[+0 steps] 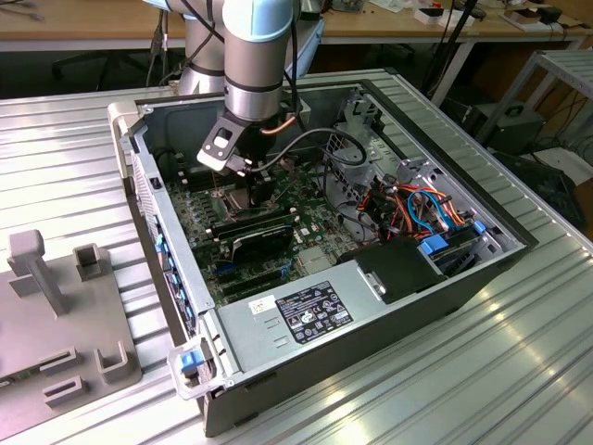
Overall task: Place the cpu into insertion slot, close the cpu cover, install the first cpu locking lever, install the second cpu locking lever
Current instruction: 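Place the cpu into insertion slot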
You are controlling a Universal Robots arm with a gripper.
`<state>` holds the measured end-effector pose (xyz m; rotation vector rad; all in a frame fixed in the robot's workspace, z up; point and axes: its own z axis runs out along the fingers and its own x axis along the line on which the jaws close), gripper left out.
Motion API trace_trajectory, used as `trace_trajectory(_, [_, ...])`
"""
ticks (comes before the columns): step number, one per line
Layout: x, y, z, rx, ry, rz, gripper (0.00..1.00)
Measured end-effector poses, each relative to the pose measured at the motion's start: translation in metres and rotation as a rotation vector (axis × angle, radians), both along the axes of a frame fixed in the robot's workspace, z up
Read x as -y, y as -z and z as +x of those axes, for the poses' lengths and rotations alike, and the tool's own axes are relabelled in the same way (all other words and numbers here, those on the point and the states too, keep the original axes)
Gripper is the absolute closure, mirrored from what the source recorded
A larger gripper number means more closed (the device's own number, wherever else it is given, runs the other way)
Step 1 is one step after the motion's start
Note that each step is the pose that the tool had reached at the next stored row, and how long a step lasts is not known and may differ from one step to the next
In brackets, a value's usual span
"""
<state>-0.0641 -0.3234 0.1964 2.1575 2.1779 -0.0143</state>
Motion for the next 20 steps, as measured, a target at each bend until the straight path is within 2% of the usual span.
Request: trace_trajectory(20, [0.0,-0.0008,0.0003,0.0,0.0,-0.0001,0.43])
